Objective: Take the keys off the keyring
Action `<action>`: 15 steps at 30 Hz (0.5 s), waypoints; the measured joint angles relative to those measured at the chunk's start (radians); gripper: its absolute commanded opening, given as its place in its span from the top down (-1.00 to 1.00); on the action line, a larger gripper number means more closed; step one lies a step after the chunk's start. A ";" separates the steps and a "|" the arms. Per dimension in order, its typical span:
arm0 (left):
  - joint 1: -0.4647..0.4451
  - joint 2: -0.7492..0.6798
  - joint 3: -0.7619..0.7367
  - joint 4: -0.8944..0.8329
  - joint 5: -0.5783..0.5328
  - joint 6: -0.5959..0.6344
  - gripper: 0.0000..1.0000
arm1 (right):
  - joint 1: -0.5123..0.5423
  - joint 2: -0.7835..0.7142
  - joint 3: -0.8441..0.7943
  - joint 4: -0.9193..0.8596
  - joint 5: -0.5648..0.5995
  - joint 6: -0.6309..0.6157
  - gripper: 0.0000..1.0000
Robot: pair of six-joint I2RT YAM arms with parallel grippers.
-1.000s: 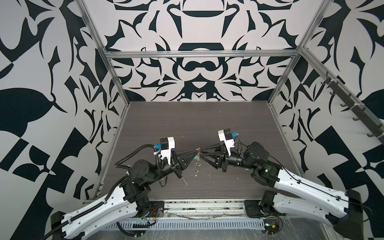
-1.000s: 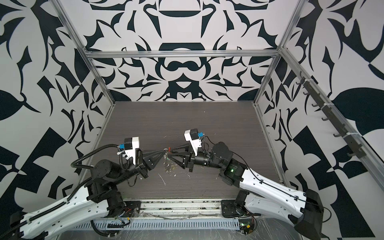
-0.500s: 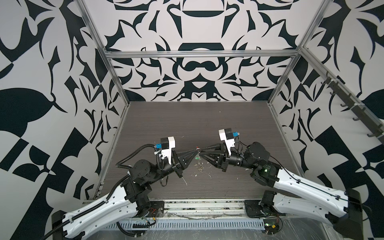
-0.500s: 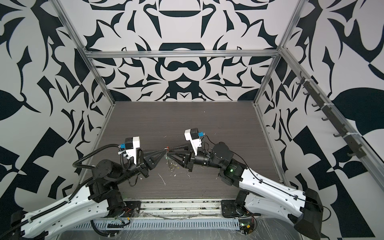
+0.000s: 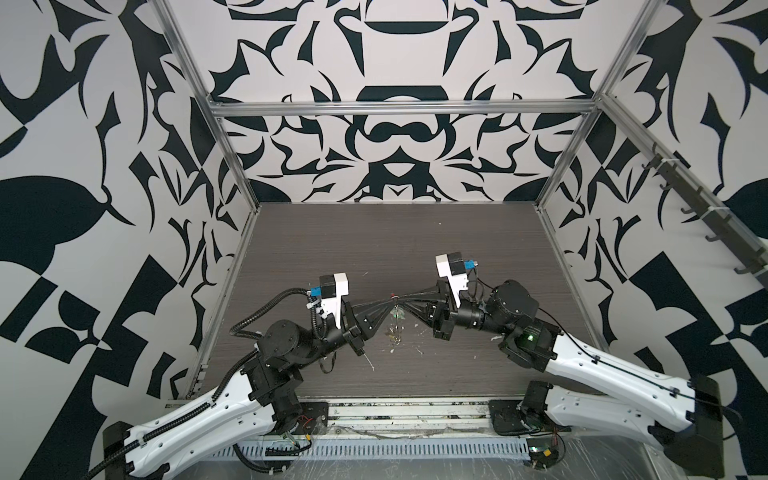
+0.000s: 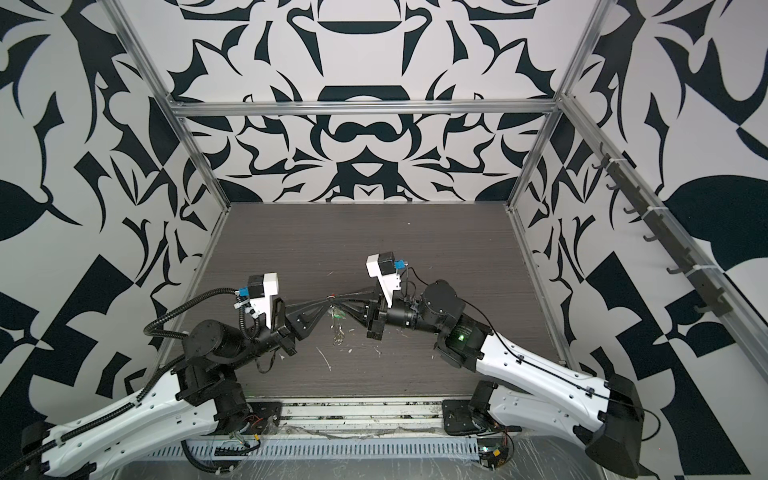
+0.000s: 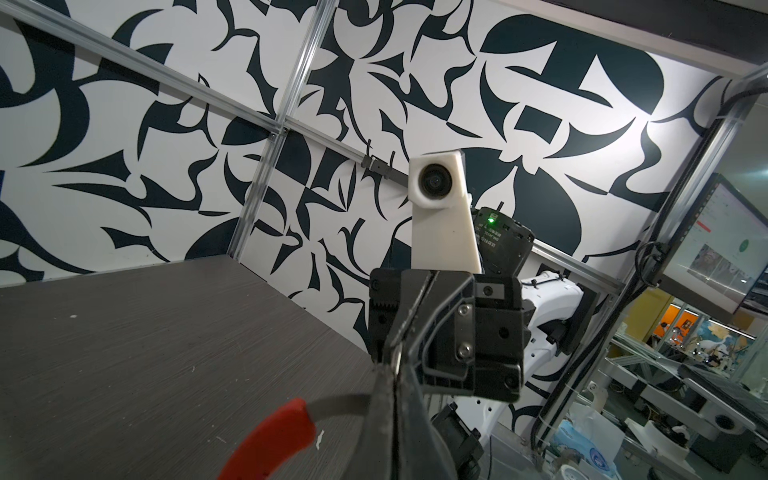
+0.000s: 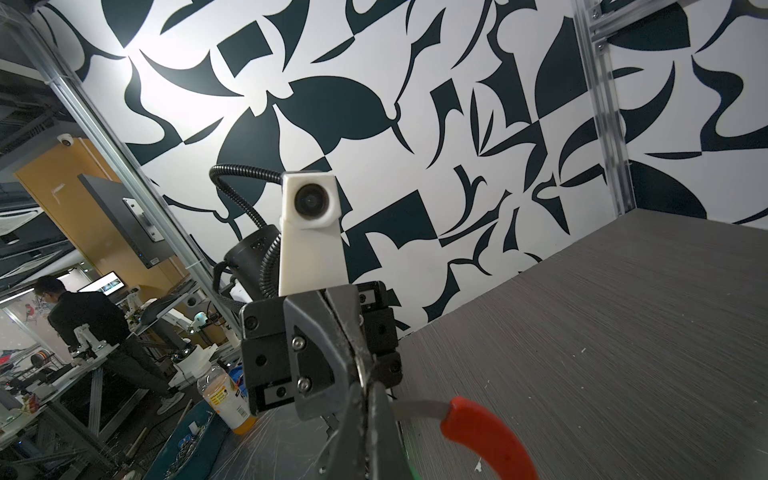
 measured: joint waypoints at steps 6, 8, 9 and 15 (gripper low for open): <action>0.000 -0.080 0.016 -0.170 -0.016 0.040 0.12 | -0.006 -0.007 0.145 -0.317 -0.011 -0.092 1.00; 0.000 -0.097 0.045 -0.232 -0.013 0.058 0.13 | -0.013 0.005 0.218 -0.435 -0.031 -0.137 1.00; 0.000 -0.098 0.064 -0.259 -0.008 0.068 0.14 | -0.016 0.015 0.258 -0.494 -0.042 -0.163 1.00; 0.000 -0.059 0.154 -0.384 0.056 0.114 0.15 | -0.022 0.095 0.447 -0.795 -0.100 -0.317 1.00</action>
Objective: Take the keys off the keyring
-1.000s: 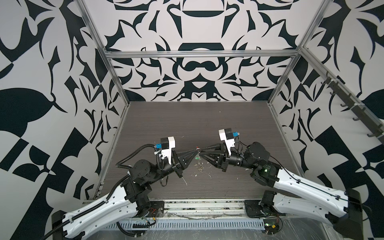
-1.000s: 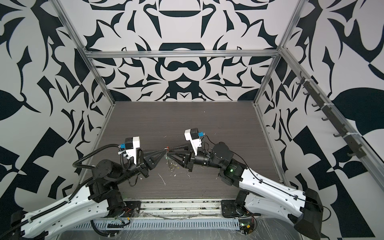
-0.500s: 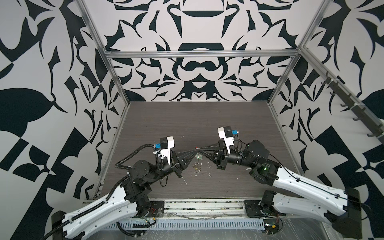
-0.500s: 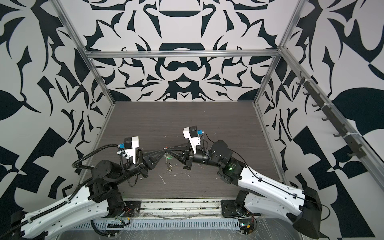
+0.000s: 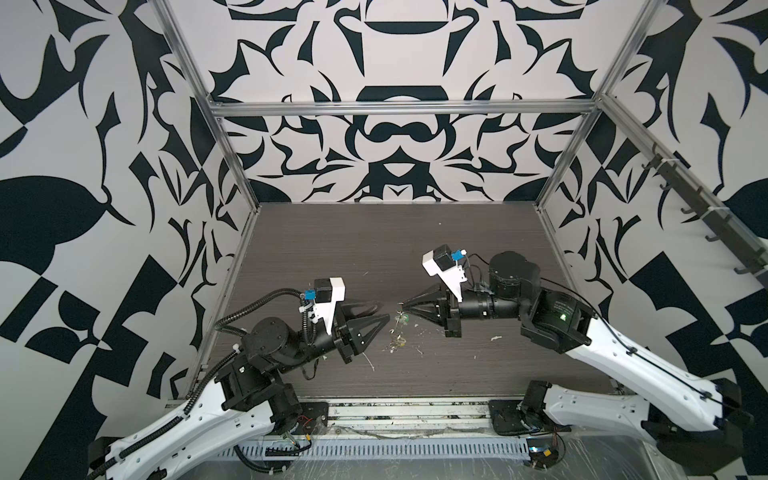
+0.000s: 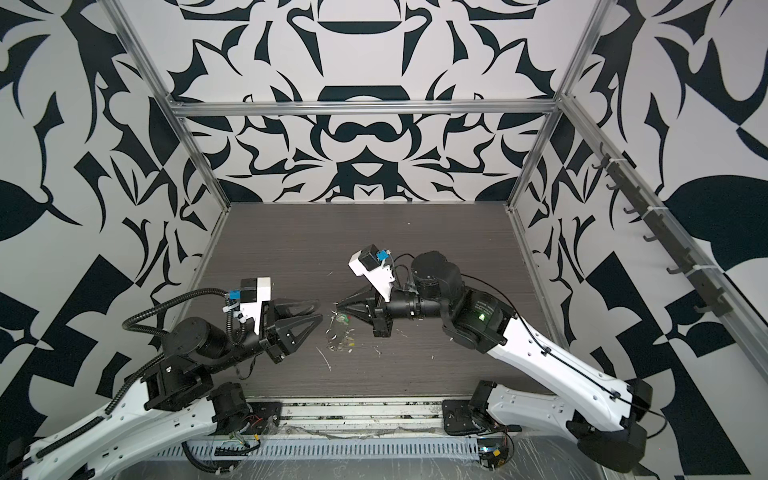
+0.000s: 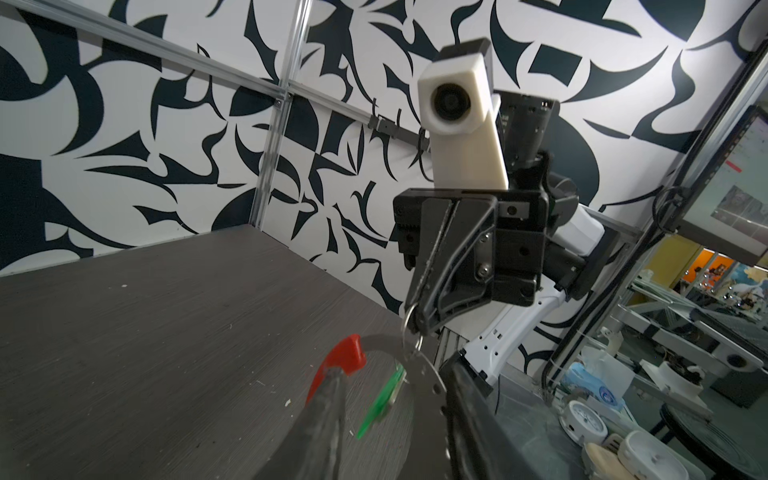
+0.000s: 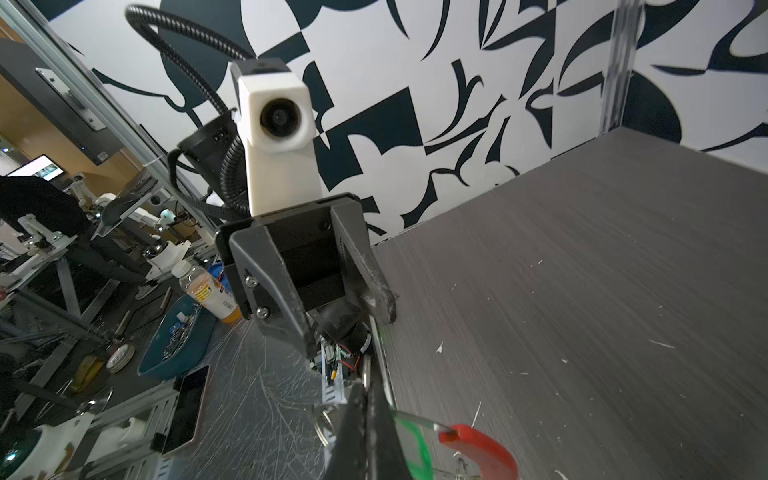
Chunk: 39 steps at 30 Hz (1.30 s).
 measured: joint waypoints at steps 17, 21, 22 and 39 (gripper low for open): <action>0.000 0.086 0.017 -0.090 0.111 0.043 0.58 | 0.000 0.110 0.142 -0.314 -0.068 -0.148 1.00; 0.000 0.096 0.017 -0.077 0.135 0.036 0.77 | 0.000 0.124 0.156 -0.318 -0.074 -0.152 1.00; 0.000 0.100 0.017 -0.074 0.142 0.032 0.87 | -0.001 0.127 0.159 -0.320 -0.075 -0.152 1.00; 0.002 0.053 -0.095 0.193 0.017 -0.050 1.00 | -0.005 -0.120 -0.143 0.147 0.046 0.067 0.05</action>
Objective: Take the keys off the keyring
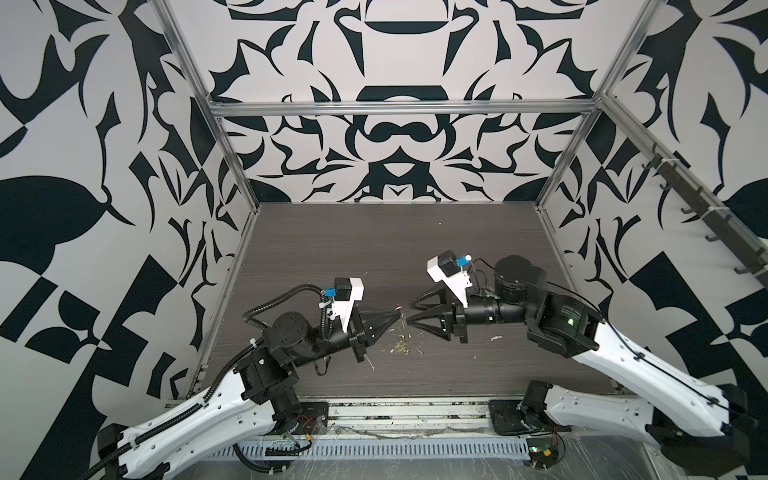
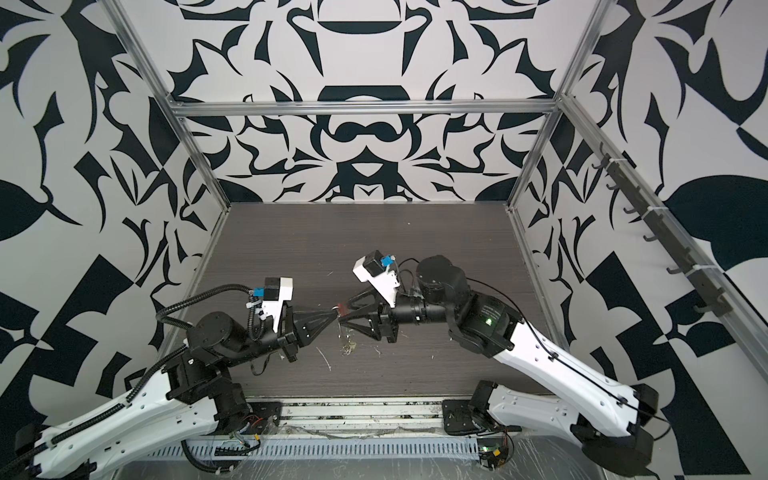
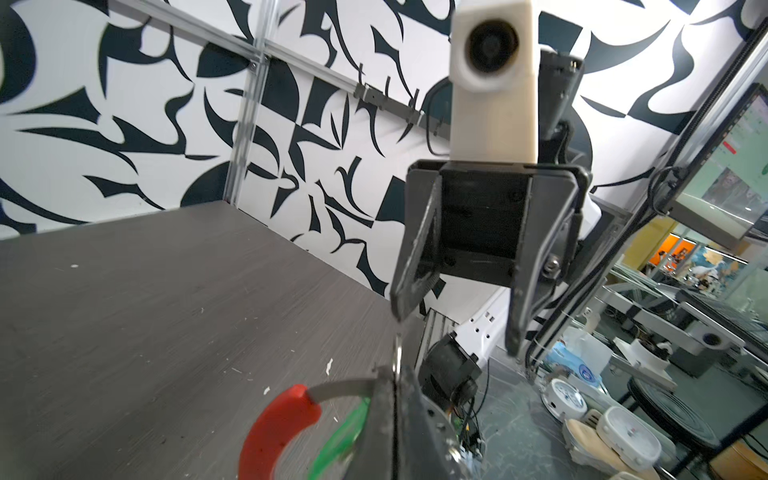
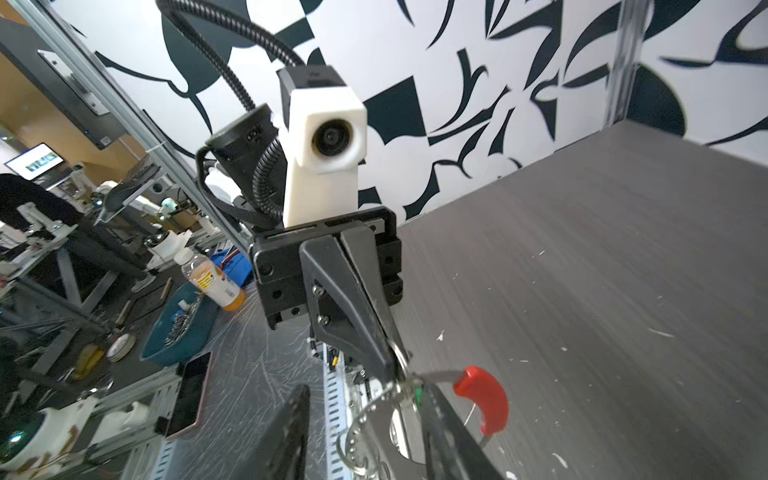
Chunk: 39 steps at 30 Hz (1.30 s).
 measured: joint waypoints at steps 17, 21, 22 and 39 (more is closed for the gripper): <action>0.000 0.000 -0.068 0.258 -0.098 -0.037 1.00 | 0.000 0.089 -0.154 0.472 0.056 0.227 0.37; 0.000 0.000 -0.076 0.271 -0.101 -0.040 1.00 | 0.001 0.093 -0.154 0.507 0.038 0.245 0.52; 0.000 0.000 -0.078 0.271 -0.101 -0.040 1.00 | 0.002 0.094 -0.154 0.514 0.034 0.249 0.56; 0.000 -0.093 -0.065 0.113 -0.109 -0.046 0.10 | 0.007 0.062 -0.037 0.220 0.021 0.159 1.00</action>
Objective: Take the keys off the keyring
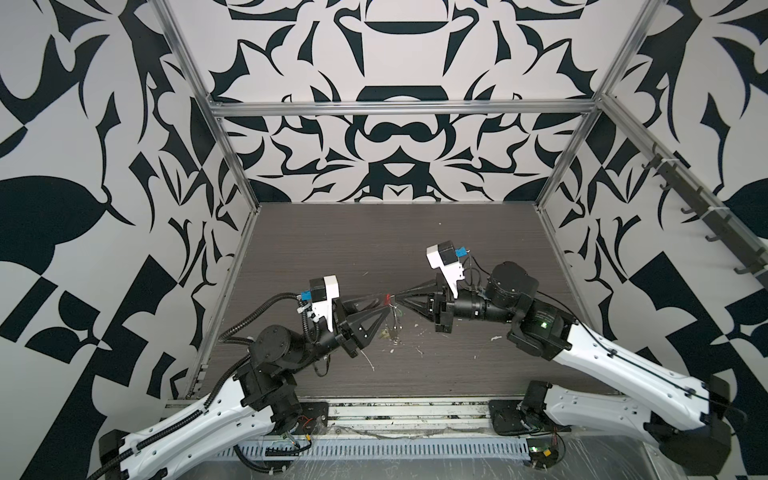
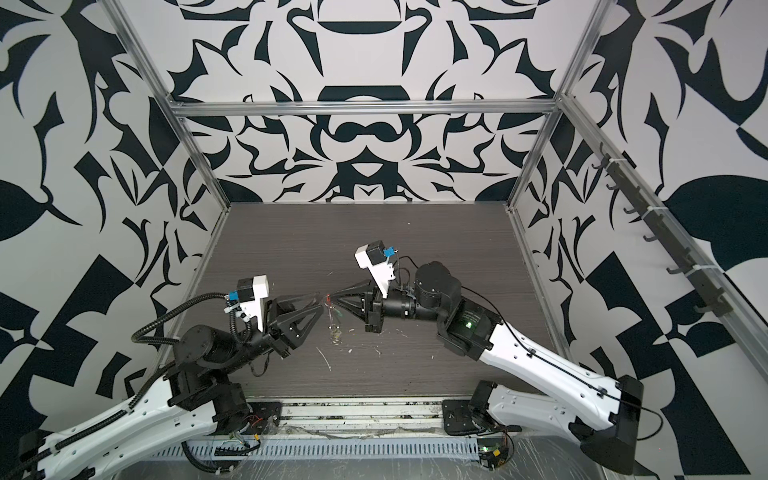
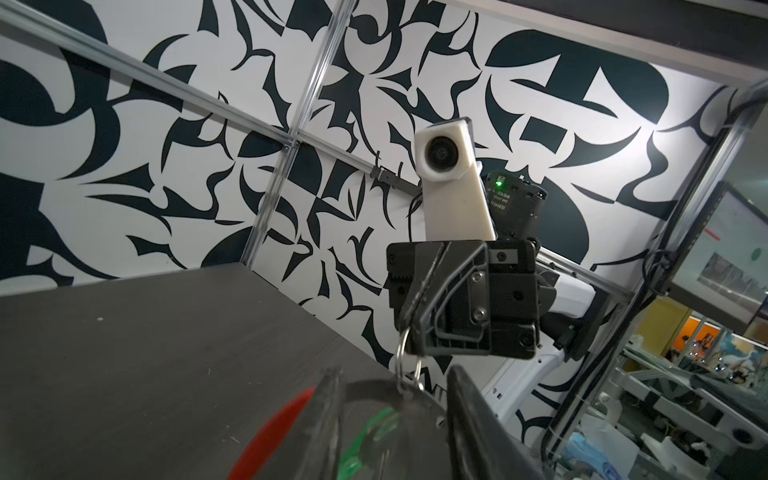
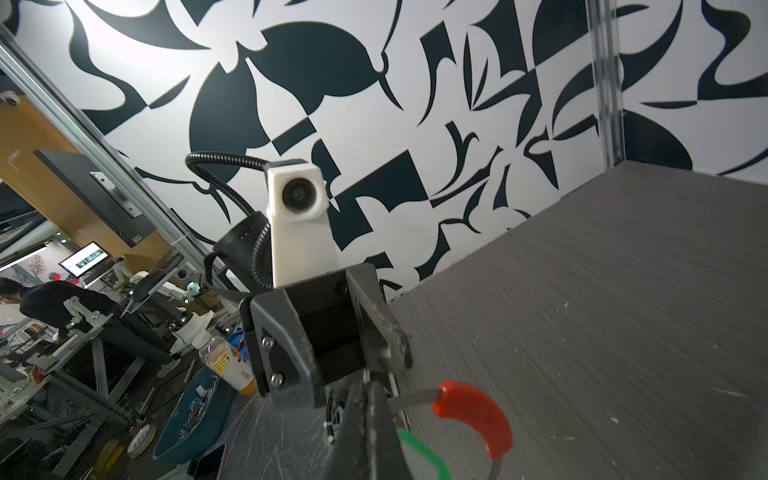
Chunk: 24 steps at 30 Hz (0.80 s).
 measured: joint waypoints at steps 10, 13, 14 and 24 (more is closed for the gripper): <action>0.000 0.039 0.174 -0.255 0.106 0.078 0.05 | 0.000 0.059 0.302 -0.508 -0.040 -0.240 1.00; 0.000 0.094 0.200 -0.291 0.154 0.088 0.10 | 0.000 0.111 0.348 -0.613 -0.053 -0.292 1.00; 0.000 0.109 0.204 -0.300 0.165 0.088 0.14 | 0.000 0.126 0.356 -0.640 -0.056 -0.305 1.00; 0.000 0.200 0.238 -0.386 0.233 0.097 0.42 | 0.000 0.197 0.401 -0.778 -0.063 -0.366 1.00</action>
